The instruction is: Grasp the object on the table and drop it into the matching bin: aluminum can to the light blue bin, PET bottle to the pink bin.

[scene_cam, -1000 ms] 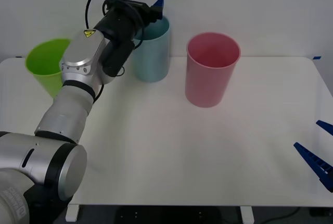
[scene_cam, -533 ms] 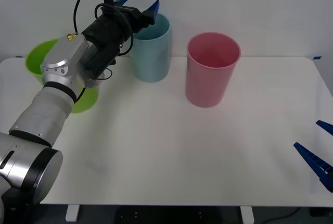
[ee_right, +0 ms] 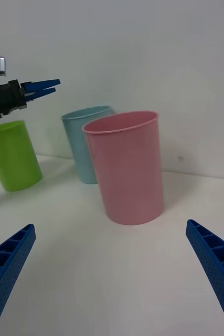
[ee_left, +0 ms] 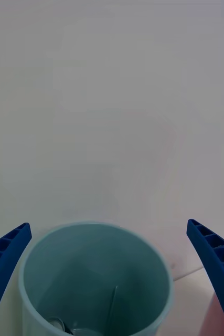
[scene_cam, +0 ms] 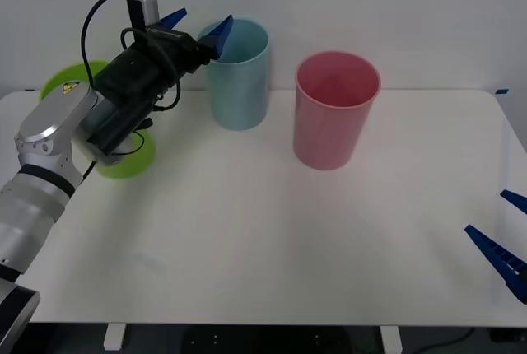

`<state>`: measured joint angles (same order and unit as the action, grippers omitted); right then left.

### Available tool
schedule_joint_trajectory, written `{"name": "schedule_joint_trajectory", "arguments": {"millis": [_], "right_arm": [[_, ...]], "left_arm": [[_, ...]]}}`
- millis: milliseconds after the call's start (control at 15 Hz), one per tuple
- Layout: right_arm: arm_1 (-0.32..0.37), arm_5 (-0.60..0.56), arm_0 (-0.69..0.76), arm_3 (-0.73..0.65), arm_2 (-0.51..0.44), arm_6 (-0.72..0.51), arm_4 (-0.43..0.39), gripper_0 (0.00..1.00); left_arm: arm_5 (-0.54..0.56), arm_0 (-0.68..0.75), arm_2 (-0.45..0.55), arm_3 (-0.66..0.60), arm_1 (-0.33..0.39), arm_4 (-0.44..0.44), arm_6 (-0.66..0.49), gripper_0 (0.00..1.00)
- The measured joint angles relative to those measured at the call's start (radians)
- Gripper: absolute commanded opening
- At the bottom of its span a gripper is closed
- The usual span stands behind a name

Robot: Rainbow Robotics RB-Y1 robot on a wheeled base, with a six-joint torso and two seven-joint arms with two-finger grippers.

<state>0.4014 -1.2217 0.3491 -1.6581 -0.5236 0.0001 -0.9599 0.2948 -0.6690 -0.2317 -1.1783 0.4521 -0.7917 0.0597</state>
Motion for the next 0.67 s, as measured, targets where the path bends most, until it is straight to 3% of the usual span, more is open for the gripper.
{"name": "schedule_joint_trajectory", "arguments": {"millis": [400,667], "right_arm": [[0.0,0.0,0.0,0.0,0.0,0.0,0.0,1.0],[0.0,0.0,0.0,0.0,0.0,0.0,0.0,1.0]], "left_arm": [[0.138,0.166,0.018,-0.152,0.098,0.027,0.01,1.0],[0.3,0.257,0.12,-0.178,0.113,-0.058,0.011,1.0]]}}
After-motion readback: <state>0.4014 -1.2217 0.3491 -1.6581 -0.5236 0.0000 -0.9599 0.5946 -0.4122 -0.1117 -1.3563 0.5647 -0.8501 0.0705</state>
